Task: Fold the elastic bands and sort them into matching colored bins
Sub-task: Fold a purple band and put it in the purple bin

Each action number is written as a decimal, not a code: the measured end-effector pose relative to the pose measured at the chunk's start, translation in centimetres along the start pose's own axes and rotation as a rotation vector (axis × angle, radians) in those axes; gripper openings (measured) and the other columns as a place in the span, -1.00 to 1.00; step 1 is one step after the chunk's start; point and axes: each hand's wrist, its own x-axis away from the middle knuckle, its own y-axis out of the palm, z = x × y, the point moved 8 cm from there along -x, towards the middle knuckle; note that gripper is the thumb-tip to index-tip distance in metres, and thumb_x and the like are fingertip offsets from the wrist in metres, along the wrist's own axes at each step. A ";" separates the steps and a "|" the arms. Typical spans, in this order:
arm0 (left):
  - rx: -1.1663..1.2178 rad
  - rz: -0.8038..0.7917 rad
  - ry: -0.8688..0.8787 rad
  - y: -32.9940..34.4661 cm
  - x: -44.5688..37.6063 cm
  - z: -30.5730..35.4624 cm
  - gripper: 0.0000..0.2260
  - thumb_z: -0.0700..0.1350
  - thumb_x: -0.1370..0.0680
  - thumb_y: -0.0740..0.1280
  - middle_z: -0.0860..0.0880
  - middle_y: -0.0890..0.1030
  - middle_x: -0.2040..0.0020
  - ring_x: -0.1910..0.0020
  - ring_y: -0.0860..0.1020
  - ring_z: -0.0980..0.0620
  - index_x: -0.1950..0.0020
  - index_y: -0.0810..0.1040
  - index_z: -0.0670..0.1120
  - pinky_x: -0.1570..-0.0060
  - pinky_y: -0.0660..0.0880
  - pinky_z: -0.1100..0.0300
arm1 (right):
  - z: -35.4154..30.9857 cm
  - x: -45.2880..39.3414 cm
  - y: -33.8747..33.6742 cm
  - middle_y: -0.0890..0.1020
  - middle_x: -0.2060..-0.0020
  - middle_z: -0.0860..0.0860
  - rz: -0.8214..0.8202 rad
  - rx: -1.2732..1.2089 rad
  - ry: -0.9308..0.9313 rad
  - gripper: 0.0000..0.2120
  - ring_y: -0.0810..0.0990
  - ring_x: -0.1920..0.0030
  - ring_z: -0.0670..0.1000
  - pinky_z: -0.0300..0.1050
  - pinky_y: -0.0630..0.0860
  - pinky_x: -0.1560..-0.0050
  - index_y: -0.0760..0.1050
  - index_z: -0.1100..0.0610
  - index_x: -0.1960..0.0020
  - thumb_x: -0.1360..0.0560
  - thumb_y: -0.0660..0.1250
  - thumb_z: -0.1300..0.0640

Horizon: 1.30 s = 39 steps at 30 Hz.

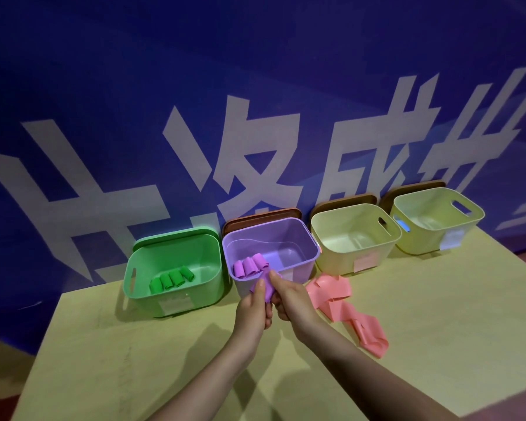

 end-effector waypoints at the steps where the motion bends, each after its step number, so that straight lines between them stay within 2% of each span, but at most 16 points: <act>1: 0.034 0.006 -0.007 0.1 -0.1 -0.1 -0.56 -0.01 -0.66 0.11 0.07 0.28 0.61 0.64 0.22 0.15 0.40 0.32 -0.11 0.58 0.17 0.33 | 0.0 0.1 0.2 0.31 0.60 -0.06 -0.005 -0.067 0.026 -0.58 0.21 0.63 -0.13 -0.30 0.12 0.59 0.31 0.09 0.40 -0.59 0.24 0.00; 4: 0.230 0.002 -0.047 0.5 -0.4 -0.2 -0.59 -0.01 -0.66 0.13 0.04 0.24 0.58 0.63 0.17 0.15 0.37 0.34 -0.11 0.61 0.13 0.34 | -0.6 0.3 0.9 0.36 0.64 0.00 -0.022 -0.204 0.012 -0.59 0.30 0.67 -0.08 -0.34 0.20 0.64 0.33 0.14 0.41 -0.60 0.23 0.07; 6: 0.397 -0.052 -0.092 1.0 -0.7 -0.2 -0.59 0.02 -0.65 0.14 0.04 0.20 0.57 0.63 0.15 0.15 0.38 0.30 -0.09 0.62 0.11 0.33 | -1.5 0.1 0.9 0.44 0.62 0.06 0.012 -0.115 -0.097 -0.58 0.39 0.64 -0.01 -0.31 0.31 0.61 0.38 0.15 0.43 -0.58 0.26 0.06; 9: 0.575 -0.145 -0.170 1.8 -1.1 -0.1 -0.53 0.09 -0.62 0.15 0.05 0.17 0.59 0.65 0.15 0.17 0.47 0.33 -0.05 0.61 0.07 0.33 | -3.2 -0.7 0.6 0.45 0.63 -0.03 0.071 0.077 -0.291 -0.55 0.42 0.60 -0.10 -0.32 0.35 0.55 0.37 0.11 0.47 -0.58 0.28 0.10; 11: 0.511 -0.185 -0.175 1.6 -1.9 0.3 -0.55 0.12 -0.61 0.14 0.05 0.20 0.59 0.63 0.17 0.16 0.43 0.41 -0.04 0.59 0.10 0.32 | -3.6 -1.4 0.8 0.48 0.60 0.01 0.039 0.117 -0.331 -0.57 0.45 0.57 -0.08 -0.29 0.36 0.51 0.39 0.12 0.44 -0.61 0.24 0.10; 13: 0.345 -0.241 -0.185 1.2 -2.9 0.4 -0.61 0.13 -0.62 0.12 0.03 0.32 0.56 0.61 0.27 0.14 0.23 0.52 -0.08 0.55 0.22 0.31 | -3.1 -2.3 0.9 0.50 0.56 0.02 -0.005 0.117 -0.344 -0.58 0.47 0.51 -0.05 -0.24 0.38 0.44 0.42 0.12 0.40 -0.63 0.20 0.09; 16: 0.112 -0.313 -0.238 0.3 -4.5 -0.5 -0.57 0.13 -0.63 0.09 -0.08 0.58 0.35 0.46 0.52 0.06 0.05 0.58 -0.17 0.30 0.48 0.21 | -2.2 -3.7 0.7 0.47 0.52 -0.06 -0.046 0.162 -0.320 -0.60 0.41 0.45 -0.08 -0.23 0.34 0.37 0.43 0.12 0.36 -0.63 0.18 0.07; 18: 0.130 -0.291 -0.236 -0.4 -5.6 -0.5 -0.67 0.05 -0.63 0.15 -0.14 0.63 0.19 0.35 0.58 0.03 -0.03 0.60 -0.15 0.20 0.53 0.18 | -2.0 -4.9 0.8 0.45 0.45 -0.07 -0.071 0.194 -0.312 -0.59 0.39 0.38 -0.11 -0.21 0.32 0.31 0.44 0.17 0.35 -0.61 0.22 -0.02; 22: 0.373 -0.229 -0.119 -1.2 -8.3 1.0 -0.85 -0.26 -0.61 0.20 -0.08 0.64 0.14 0.18 0.61 0.07 0.00 0.57 -0.16 0.15 0.56 0.23 | -2.3 -7.2 1.1 0.43 0.35 -0.01 -0.073 0.283 -0.325 -0.45 0.37 0.29 -0.10 -0.12 0.32 0.25 0.49 0.30 0.18 -0.48 0.22 -0.24; 24: 0.405 -0.180 -0.092 -1.6 -9.9 1.5 -0.88 -0.28 -0.59 0.24 -0.08 0.64 0.14 0.16 0.61 0.06 -0.02 0.56 -0.16 0.10 0.57 0.22 | -2.4 -8.6 1.0 0.45 0.37 0.02 -0.040 0.259 -0.282 -0.51 0.43 0.34 -0.11 -0.14 0.37 0.25 0.46 0.32 0.14 -0.53 0.26 -0.16; 27: 0.441 -0.145 -0.114 -1.5 -12.1 1.6 -0.91 -0.25 -0.59 0.24 -0.10 0.65 0.16 0.17 0.62 0.00 -0.02 0.54 -0.16 0.14 0.58 0.25 | -1.9 -11.2 1.0 0.58 0.25 0.06 -0.026 0.119 -0.154 -0.82 0.57 0.26 -0.11 -0.22 0.48 0.22 0.48 0.23 0.00 -0.54 0.35 0.11; 30: 0.424 -0.150 -0.164 -1.2 -14.1 0.8 -0.91 -0.25 -0.59 0.25 -0.12 0.64 0.16 0.12 0.59 -0.08 -0.03 0.54 -0.16 0.11 0.58 0.23 | -1.9 -14.0 0.5 0.63 0.19 0.12 -0.002 0.169 -0.130 -0.83 0.58 0.22 -0.03 -0.29 0.50 0.27 0.54 0.30 -0.06 -0.51 0.38 0.24; 33: 0.190 -0.136 -0.166 -1.3 -16.6 0.3 -0.85 -0.25 -0.58 0.28 -0.14 0.62 0.09 0.14 0.58 -0.03 -0.13 0.54 -0.19 0.11 0.54 0.24 | -1.6 -16.7 0.0 0.62 0.31 0.09 0.024 0.245 -0.098 -0.93 0.54 0.36 -0.12 -0.34 0.46 0.33 0.58 0.30 0.07 -0.49 0.39 0.28; 34: 0.005 -0.103 -0.108 -1.9 -17.7 0.5 -0.80 -0.24 -0.57 0.30 -0.13 0.61 0.03 0.10 0.57 -0.02 -0.18 0.53 -0.21 0.09 0.51 0.25 | -1.5 -17.7 -0.4 0.61 0.34 0.06 0.058 0.265 -0.081 -0.97 0.53 0.38 -0.14 -0.34 0.46 0.34 0.58 0.25 0.12 -0.48 0.39 0.28; 37: -0.551 0.096 0.183 -4.7 -20.1 2.6 -0.73 -0.14 -0.55 0.34 -0.05 0.54 -0.15 -0.11 0.48 0.00 -0.25 0.51 -0.13 -0.11 0.42 0.17 | -0.3 -21.6 -2.5 0.60 0.38 0.00 0.179 0.405 -0.016 -0.84 0.53 0.33 -0.06 -0.27 0.44 0.29 0.55 0.10 0.28 -0.46 0.42 0.22; 39: -0.734 0.213 0.281 -6.4 -20.6 3.3 -0.71 -0.09 -0.55 0.32 -0.03 0.48 -0.18 -0.19 0.42 -0.03 -0.27 0.49 -0.06 -0.18 0.38 0.11 | 1.0 -24.2 -3.4 0.61 0.33 -0.01 0.183 0.594 0.047 -0.80 0.56 0.23 -0.02 -0.21 0.39 0.18 0.54 0.04 0.32 -0.47 0.42 0.17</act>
